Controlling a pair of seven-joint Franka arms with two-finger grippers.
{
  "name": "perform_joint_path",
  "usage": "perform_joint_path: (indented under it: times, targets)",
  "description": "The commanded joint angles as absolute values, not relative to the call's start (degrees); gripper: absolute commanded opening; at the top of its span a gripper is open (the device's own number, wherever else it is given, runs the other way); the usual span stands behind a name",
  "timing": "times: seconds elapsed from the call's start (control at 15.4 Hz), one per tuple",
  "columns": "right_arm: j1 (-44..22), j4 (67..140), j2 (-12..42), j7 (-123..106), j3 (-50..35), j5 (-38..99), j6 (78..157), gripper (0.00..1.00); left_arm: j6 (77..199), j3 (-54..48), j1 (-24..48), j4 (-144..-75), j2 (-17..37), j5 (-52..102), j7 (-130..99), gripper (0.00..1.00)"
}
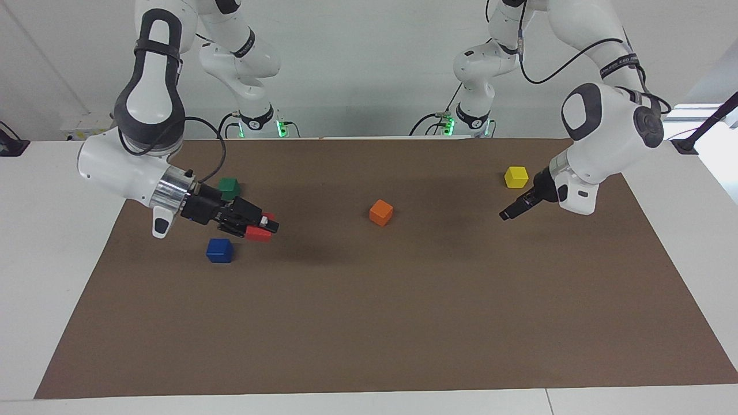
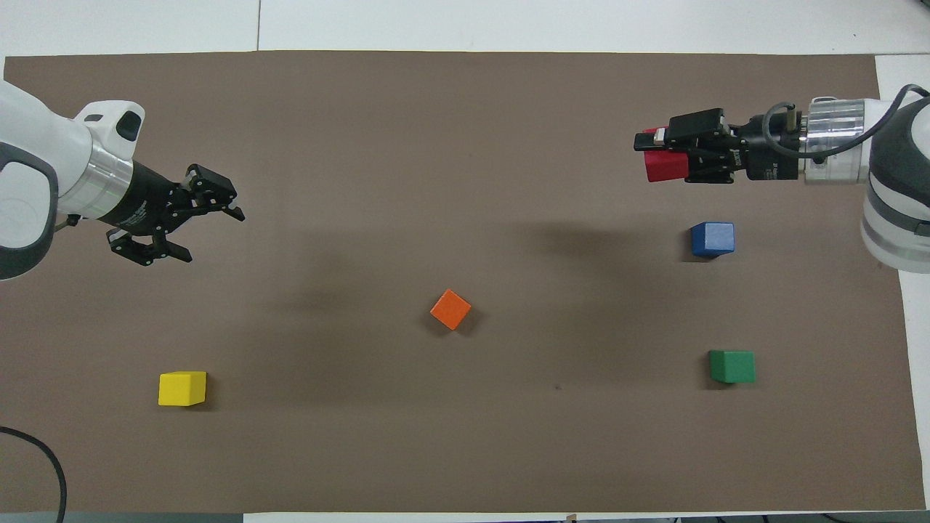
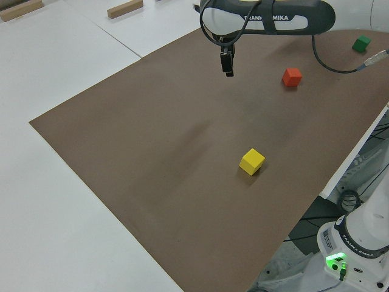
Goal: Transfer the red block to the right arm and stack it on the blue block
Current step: 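Lower the red cube onto the blue cube with the right gripper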
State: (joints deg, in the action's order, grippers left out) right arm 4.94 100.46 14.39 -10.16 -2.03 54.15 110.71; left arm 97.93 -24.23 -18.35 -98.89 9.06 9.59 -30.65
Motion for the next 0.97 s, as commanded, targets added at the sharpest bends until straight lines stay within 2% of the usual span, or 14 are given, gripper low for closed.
perform_joint_path:
  times: [0.0,0.26,0.45,0.71,0.91]
  targets:
    - [5.80,98.27,14.94,-7.04,-2.11,39.17,111.44,0.00,93.70,-24.26,-19.25,-100.19,2.56,6.94,-23.57,1.00]
    - [6.15,98.70,15.12,-5.98,-1.93,19.91,112.32,0.00,90.88,-22.42,-19.25,-99.76,-1.48,5.45,-23.29,1.00]
    - [5.98,100.97,14.86,-3.00,-2.02,8.65,114.59,0.00,90.71,-22.24,-19.25,-97.75,-1.93,2.74,-19.10,1.00]
    - [5.89,107.30,14.76,-1.67,-2.02,3.96,123.38,0.00,88.95,-21.97,-19.16,-94.23,-1.23,-1.67,-12.14,1.00]
    - [5.36,107.84,15.03,-1.15,-2.02,2.38,124.63,0.00,88.15,-21.36,-18.64,-93.17,-0.26,-2.11,-9.32,1.00]
